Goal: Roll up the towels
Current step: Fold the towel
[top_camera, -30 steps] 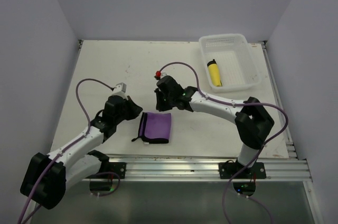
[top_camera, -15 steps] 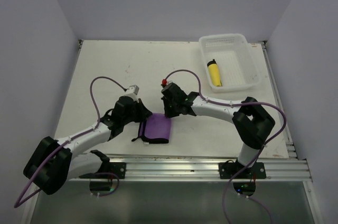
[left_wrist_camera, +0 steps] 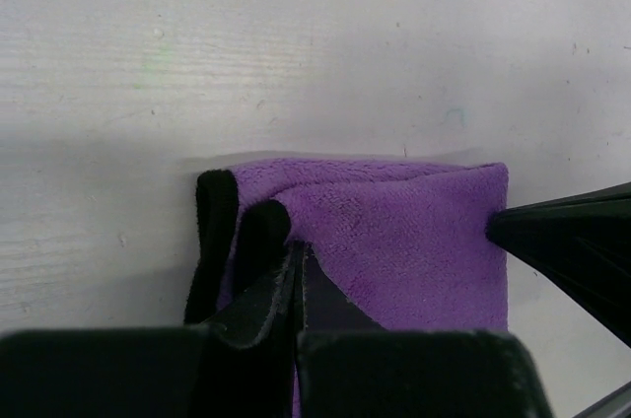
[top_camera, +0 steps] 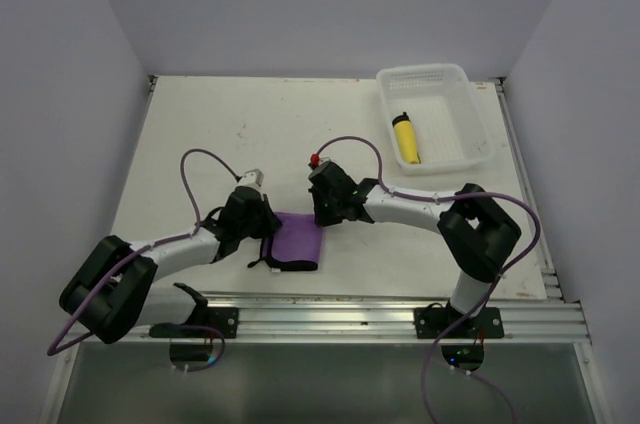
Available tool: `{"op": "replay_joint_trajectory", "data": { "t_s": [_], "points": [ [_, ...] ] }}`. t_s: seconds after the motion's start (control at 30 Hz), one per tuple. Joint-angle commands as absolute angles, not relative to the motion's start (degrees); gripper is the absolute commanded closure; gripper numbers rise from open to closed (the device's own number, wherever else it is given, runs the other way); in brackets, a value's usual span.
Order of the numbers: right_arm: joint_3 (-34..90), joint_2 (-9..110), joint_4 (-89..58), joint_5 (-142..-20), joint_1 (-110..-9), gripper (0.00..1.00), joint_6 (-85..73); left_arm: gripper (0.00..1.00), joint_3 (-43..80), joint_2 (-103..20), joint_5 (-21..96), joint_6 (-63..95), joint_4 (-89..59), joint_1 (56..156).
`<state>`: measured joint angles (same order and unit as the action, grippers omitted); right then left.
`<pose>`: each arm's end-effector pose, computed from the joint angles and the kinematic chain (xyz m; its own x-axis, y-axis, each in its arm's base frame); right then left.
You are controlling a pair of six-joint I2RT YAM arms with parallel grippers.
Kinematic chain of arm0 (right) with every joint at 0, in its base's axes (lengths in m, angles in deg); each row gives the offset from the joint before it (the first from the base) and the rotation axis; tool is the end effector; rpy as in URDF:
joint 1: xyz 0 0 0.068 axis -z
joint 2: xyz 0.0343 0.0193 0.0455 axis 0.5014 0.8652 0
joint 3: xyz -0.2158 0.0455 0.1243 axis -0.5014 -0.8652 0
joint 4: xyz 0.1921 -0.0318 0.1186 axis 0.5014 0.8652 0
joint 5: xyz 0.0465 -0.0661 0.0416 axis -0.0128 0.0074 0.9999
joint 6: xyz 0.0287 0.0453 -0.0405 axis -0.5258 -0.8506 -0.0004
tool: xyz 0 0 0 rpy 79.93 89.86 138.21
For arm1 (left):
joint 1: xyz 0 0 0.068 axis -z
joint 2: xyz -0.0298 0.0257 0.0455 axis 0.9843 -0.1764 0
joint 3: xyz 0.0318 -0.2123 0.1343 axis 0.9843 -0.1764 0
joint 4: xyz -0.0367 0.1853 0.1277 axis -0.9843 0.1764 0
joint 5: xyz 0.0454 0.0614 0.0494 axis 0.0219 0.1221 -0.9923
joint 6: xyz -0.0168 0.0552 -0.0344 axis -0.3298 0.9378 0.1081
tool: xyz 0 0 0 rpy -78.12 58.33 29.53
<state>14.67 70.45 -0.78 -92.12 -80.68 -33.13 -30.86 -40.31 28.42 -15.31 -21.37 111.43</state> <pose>0.2200 0.2621 0.1653 -0.8448 -0.1465 -0.5146 -0.3295 0.9002 0.2846 0.1907 -0.1162 0.1357 -0.7726 -0.3242 -0.5458 -0.0171 0.8701 -0.4926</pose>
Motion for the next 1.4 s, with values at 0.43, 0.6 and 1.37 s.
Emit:
{"op": "replay_joint_trajectory", "data": {
  "t_s": [0.43, 0.6, 1.37],
  "points": [
    [15.47, 64.78, 0.14, -93.64, -80.63, 0.94, -32.51, 1.00, -33.63, -37.13, 24.95, -16.86, -22.59, 111.65],
    [16.61, 64.16, 0.67, -93.91, -82.73, 0.94, -31.89, 1.00, -33.63, -36.87, 25.04, -16.86, -22.77, 111.65],
    [10.63, 67.77, -0.13, -95.22, -88.89, 0.90, -34.35, 1.00, -32.93, -36.52, 24.51, -16.69, -21.80, 111.65]
  ]
}}
